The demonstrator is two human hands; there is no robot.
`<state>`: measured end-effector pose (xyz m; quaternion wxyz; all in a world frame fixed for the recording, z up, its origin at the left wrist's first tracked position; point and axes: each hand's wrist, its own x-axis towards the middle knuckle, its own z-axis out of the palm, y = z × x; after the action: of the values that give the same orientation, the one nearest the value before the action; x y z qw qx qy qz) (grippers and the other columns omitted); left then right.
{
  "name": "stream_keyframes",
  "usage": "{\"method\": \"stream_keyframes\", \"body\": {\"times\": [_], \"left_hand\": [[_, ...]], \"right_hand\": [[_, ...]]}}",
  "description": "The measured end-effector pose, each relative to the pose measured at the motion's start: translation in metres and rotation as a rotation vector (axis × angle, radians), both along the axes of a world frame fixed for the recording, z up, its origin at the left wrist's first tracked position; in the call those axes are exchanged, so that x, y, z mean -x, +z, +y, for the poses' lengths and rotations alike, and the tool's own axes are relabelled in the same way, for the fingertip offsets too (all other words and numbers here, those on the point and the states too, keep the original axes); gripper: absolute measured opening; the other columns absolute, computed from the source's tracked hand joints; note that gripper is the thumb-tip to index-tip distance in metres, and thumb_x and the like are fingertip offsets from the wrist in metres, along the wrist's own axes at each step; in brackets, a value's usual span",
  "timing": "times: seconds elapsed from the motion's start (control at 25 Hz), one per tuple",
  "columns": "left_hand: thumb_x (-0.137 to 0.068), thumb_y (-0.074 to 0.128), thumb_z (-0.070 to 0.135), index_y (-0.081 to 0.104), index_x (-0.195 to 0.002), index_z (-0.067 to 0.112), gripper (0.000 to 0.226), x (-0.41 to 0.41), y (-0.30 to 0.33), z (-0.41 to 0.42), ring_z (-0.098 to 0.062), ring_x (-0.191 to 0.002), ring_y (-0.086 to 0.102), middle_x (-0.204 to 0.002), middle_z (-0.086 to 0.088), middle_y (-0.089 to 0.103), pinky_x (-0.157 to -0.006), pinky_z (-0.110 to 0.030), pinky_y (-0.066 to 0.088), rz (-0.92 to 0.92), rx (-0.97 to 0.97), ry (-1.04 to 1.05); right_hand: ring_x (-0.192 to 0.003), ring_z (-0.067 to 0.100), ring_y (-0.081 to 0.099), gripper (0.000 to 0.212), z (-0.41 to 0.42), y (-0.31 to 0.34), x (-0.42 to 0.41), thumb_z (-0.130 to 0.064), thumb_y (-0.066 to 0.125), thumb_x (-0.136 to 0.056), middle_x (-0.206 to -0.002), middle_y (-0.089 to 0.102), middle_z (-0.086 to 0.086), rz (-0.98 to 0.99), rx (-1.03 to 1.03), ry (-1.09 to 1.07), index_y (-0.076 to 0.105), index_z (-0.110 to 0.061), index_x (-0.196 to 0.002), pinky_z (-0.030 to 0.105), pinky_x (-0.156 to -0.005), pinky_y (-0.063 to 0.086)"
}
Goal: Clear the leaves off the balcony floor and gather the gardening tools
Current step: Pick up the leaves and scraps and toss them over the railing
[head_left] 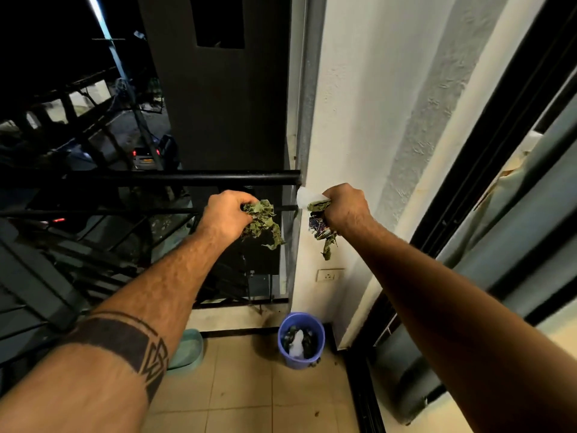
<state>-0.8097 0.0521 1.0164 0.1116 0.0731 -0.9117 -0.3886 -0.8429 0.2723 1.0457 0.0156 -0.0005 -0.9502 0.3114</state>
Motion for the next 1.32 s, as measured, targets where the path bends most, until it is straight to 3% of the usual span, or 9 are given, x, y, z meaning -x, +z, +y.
{"method": "stream_keyframes", "body": {"times": [0.2, 0.36, 0.48, 0.64, 0.88, 1.12, 1.24, 1.32], "left_hand": [[-0.087, 0.073, 0.003, 0.078, -0.101, 0.028, 0.029, 0.021, -0.022, 0.056, 0.002, -0.075, 0.066, -0.091, 0.012, 0.071, -0.064, -0.014, 0.053, -0.038, 0.0, -0.027], [-0.087, 0.072, 0.003, 0.077, -0.104, 0.026, 0.029, 0.029, -0.046, 0.07, 0.004, -0.075, 0.064, -0.092, 0.011, 0.072, -0.07, -0.015, 0.054, -0.072, -0.01, -0.074], [-0.088, 0.07, 0.002, 0.078, -0.102, 0.026, 0.028, 0.042, -0.074, 0.075, 0.007, -0.072, 0.061, -0.087, 0.012, 0.069, -0.065, -0.009, 0.052, -0.095, -0.036, -0.11], [-0.088, 0.071, 0.004, 0.078, -0.104, 0.025, 0.027, 0.066, -0.137, 0.084, 0.001, -0.075, 0.066, -0.093, 0.008, 0.074, -0.06, -0.005, 0.048, -0.128, -0.053, -0.115], [-0.088, 0.07, 0.005, 0.077, -0.105, 0.03, 0.031, 0.112, -0.281, 0.094, -0.007, -0.084, 0.07, -0.097, 0.008, 0.075, -0.082, -0.026, 0.059, -0.184, -0.04, -0.033], [-0.087, 0.066, 0.0, 0.078, -0.102, 0.028, 0.034, 0.146, -0.464, 0.103, -0.004, -0.078, 0.069, -0.092, 0.007, 0.075, -0.075, -0.017, 0.054, -0.217, -0.018, -0.003], [-0.087, 0.067, 0.0, 0.077, -0.104, 0.027, 0.034, 0.163, -0.552, 0.109, -0.006, -0.071, 0.068, -0.09, 0.006, 0.076, -0.062, -0.016, 0.053, -0.224, -0.012, -0.014], [-0.086, 0.068, 0.001, 0.077, -0.104, 0.027, 0.034, 0.177, -0.618, 0.112, -0.007, -0.073, 0.069, -0.091, 0.005, 0.076, -0.066, -0.018, 0.056, -0.226, 0.002, -0.017]], "right_hand": [[-0.071, 0.024, 0.061, 0.02, 0.051, -0.025, 0.013, -0.002, 0.06, -0.091, -0.082, 0.065, 0.007, -0.059, -0.024, -0.033, 0.073, -0.018, -0.092, 0.025, -0.061, 0.043], [-0.065, 0.016, 0.058, 0.016, 0.064, -0.051, 0.017, -0.004, 0.064, -0.092, -0.084, 0.067, 0.007, -0.105, 0.017, -0.086, 0.072, -0.018, -0.091, 0.024, -0.061, 0.043], [-0.078, 0.022, 0.065, 0.017, 0.06, -0.079, 0.021, -0.005, 0.064, -0.093, -0.088, 0.069, 0.007, -0.109, 0.044, -0.122, 0.076, -0.015, -0.1, 0.026, -0.07, 0.047], [-0.079, 0.021, 0.064, 0.023, 0.057, -0.141, 0.039, 0.001, 0.057, -0.094, -0.091, 0.069, 0.007, -0.133, 0.051, -0.129, 0.074, -0.011, -0.105, 0.026, -0.07, 0.049], [-0.084, 0.023, 0.071, 0.024, 0.067, -0.287, 0.092, 0.002, 0.057, -0.093, -0.088, 0.07, 0.006, -0.151, 0.037, -0.1, 0.075, -0.012, -0.1, 0.036, -0.08, 0.061], [-0.081, 0.025, 0.073, 0.02, 0.075, -0.464, 0.139, -0.004, 0.062, -0.091, -0.087, 0.075, 0.009, -0.151, 0.031, -0.082, 0.078, -0.015, -0.093, 0.04, -0.081, 0.062], [-0.082, 0.025, 0.069, 0.013, 0.077, -0.547, 0.149, -0.006, 0.066, -0.091, -0.081, 0.068, 0.004, -0.146, -0.007, -0.057, 0.076, -0.012, -0.096, 0.033, -0.079, 0.058], [-0.081, 0.028, 0.066, 0.013, 0.077, -0.611, 0.158, -0.007, 0.067, -0.089, -0.076, 0.063, 0.005, -0.144, -0.03, -0.042, 0.076, -0.013, -0.095, 0.028, -0.072, 0.051]]}}
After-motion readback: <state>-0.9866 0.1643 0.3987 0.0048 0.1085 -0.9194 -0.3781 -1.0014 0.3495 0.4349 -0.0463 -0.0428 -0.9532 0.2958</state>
